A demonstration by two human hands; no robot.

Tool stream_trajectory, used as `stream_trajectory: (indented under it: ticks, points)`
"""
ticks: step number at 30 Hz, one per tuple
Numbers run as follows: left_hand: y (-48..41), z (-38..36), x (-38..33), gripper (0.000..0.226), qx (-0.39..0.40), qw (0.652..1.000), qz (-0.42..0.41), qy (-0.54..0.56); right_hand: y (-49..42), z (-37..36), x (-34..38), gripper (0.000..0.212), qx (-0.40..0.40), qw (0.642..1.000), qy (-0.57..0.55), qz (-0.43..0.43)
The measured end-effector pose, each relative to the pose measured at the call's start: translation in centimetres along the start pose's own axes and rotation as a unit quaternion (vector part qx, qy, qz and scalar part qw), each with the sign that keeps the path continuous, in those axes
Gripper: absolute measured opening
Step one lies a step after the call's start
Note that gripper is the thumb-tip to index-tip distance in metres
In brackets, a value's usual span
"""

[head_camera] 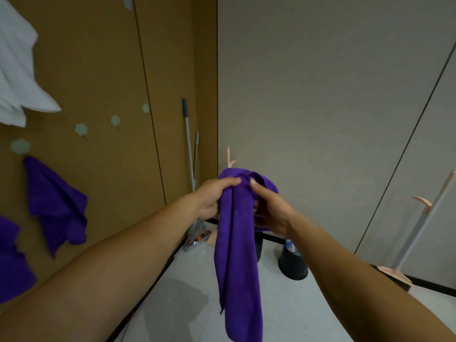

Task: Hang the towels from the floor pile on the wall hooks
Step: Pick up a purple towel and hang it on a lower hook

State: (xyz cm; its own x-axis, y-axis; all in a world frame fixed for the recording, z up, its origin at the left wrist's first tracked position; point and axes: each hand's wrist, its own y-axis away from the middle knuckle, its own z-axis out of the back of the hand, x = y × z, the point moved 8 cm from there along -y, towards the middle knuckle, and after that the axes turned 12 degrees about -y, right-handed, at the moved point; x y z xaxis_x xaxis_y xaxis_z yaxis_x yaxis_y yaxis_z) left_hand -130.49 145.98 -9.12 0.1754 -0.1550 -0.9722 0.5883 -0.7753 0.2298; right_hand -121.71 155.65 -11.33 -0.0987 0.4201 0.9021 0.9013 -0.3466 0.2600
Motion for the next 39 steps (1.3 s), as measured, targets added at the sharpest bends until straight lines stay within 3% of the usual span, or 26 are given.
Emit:
stream_trajectory:
  ticks: [2,6,11,14,20,23,26,32,39]
  points:
    - [0.1,0.7,-0.8,0.037,0.014,1.000,-0.003,0.004,-0.4,-1.6,-0.7,0.062,-0.006,1.000,0.008,0.004]
    - [0.4,3.4,0.0,0.036,0.037,0.998,0.018,-0.037,-1.5,-2.3,0.5,0.040,-0.102,0.992,0.014,0.073]
    - [0.1,11.4,0.6,0.033,-0.108,0.991,0.033,-0.069,-2.9,-1.2,0.1,0.032,-0.155,0.977,-0.131,0.067]
    - [0.5,15.3,0.6,0.025,-0.125,0.991,0.023,-0.050,-3.7,-1.3,-0.5,0.031,-0.155,0.969,-0.180,0.068]
    - [1.5,20.1,0.4,0.021,-0.141,0.986,0.021,0.088,-5.1,-1.7,1.0,0.024,-0.255,0.957,-0.089,0.109]
    - [2.6,22.6,0.2,0.024,-0.118,0.990,0.039,0.066,-4.6,0.0,3.8,0.030,-0.321,0.933,-0.034,0.162]
    - [3.9,25.2,0.1,0.022,-0.111,0.992,0.055,0.012,-4.7,0.4,4.9,0.031,-0.321,0.929,-0.003,0.182]
    - [5.7,29.9,0.9,0.012,-0.266,0.958,0.086,-0.070,-5.3,-1.1,3.8,0.021,-0.301,0.939,0.043,0.160]
    - [5.8,32.4,1.5,0.013,-0.337,0.937,0.041,-0.081,-6.1,-2.0,1.9,0.035,-0.304,0.937,0.140,0.100]
